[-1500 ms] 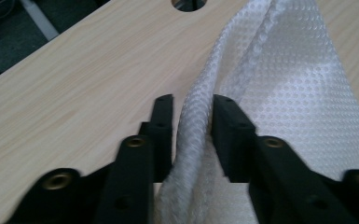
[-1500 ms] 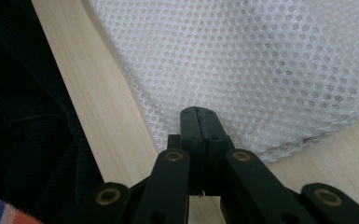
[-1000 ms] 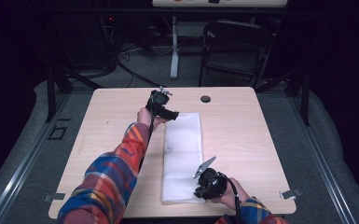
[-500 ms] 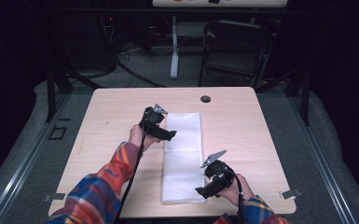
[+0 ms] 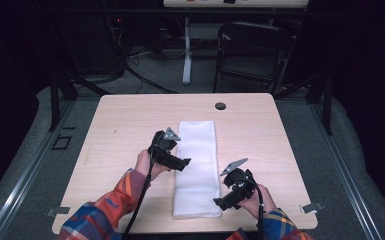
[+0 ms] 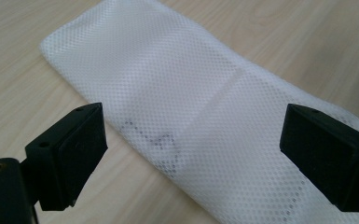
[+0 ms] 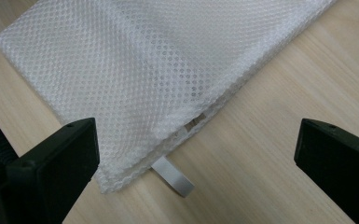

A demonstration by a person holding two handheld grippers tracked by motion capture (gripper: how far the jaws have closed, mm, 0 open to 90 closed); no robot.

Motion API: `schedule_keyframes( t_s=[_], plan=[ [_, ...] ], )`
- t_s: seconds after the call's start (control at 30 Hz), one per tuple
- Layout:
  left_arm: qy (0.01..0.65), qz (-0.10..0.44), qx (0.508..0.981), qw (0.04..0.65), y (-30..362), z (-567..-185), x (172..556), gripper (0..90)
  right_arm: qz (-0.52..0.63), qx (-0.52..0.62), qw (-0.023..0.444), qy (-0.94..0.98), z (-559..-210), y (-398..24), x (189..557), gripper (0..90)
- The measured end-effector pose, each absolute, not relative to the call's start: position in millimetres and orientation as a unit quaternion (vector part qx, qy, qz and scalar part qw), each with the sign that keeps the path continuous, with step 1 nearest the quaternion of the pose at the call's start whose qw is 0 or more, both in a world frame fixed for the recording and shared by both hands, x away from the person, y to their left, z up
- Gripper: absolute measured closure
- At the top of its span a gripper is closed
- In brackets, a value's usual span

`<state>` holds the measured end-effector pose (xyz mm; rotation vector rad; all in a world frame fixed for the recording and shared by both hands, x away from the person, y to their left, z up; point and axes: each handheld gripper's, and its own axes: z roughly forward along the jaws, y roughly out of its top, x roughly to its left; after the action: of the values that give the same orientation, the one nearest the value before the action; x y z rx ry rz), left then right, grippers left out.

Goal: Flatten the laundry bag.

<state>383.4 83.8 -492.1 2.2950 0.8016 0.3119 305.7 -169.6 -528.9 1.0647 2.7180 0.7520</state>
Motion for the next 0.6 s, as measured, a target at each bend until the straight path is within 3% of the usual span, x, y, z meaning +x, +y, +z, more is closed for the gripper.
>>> schedule_keyframes(
  t_s=[0.6],
  plan=[
    [0.295,0.108,0.888,0.335,85.9,-497.0,337.5,5.0,0.244,0.362,0.066,0.897,-529.7,-176.9,310.8,0.0]
  ],
)
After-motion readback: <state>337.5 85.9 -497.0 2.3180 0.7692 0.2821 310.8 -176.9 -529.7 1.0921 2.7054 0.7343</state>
